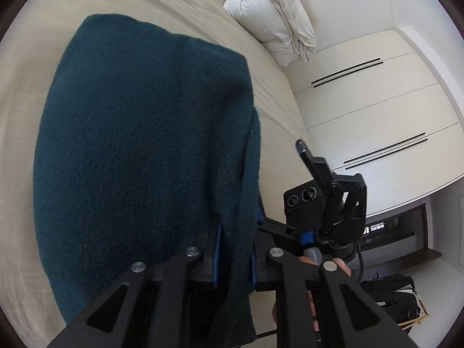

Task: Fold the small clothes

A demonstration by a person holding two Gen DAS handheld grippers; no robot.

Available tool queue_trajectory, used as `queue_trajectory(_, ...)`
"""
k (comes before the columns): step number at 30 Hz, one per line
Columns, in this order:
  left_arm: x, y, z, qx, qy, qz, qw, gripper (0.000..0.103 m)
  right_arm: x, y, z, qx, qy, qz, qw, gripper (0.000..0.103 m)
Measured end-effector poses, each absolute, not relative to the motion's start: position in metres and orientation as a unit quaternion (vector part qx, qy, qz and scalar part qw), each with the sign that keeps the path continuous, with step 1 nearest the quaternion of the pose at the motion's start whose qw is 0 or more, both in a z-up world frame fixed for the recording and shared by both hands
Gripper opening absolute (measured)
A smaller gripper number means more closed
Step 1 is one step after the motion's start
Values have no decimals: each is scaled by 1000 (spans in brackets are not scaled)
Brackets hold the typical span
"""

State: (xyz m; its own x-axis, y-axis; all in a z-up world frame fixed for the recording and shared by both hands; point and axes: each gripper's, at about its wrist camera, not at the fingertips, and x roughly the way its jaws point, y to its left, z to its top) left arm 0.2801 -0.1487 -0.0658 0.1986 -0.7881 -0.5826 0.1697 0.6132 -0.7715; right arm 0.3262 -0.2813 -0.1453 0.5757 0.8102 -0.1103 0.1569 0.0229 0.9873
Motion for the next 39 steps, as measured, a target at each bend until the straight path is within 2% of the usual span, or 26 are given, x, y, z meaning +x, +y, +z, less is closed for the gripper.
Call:
queue_trajectory(1, 279, -155, -76, -285, 548, -330, 714, 35, 323, -291, -147, 649, 372, 263, 609, 72)
queue_trajectory(2, 275, -158, -82, -293, 551, -340, 704, 40, 321, -296, -149, 649, 372, 260, 611, 72)
queue_trajectory(4, 262, -160, -77, -293, 536, -368, 701, 60, 323, -301, -151, 641, 381, 258, 615, 72)
queue_trajectory(6, 251, -155, -63, -266, 517, -379, 721, 65, 326, -304, -151, 628, 394, 260, 619, 72)
queue_trajectory(12, 230, -99, -37, -266, 468, -370, 757, 65, 334, -301, -133, 553, 451, 233, 660, 72)
queue_trajectory(20, 225, -55, -61, -291, 480, -339, 755, 65, 338, -271, -121, 429, 540, 185, 701, 70)
queue_trajectory(21, 223, -54, -63, -292, 481, -341, 753, 65, 342, -264, -120, 419, 543, 188, 703, 68)
queue_trajectory(23, 221, -55, -65, -292, 483, -343, 751, 65, 345, -255, -118, 406, 552, 189, 704, 52)
queue_trajectory(24, 222, -53, -67, -291, 483, -343, 751, 65, 348, -250, -118, 398, 556, 185, 706, 49)
queue_trajectory(29, 224, -51, -69, -299, 486, -341, 747, 65, 342, -250, -119, 358, 571, 159, 721, 17)
queue_trajectory(32, 223, -51, -69, -297, 487, -341, 747, 65, 333, -257, -109, 340, 561, 153, 739, 13)
queue_trajectory(39, 234, -73, -58, -285, 489, -347, 748, 67, 323, -255, -81, 318, 526, 147, 775, 12)
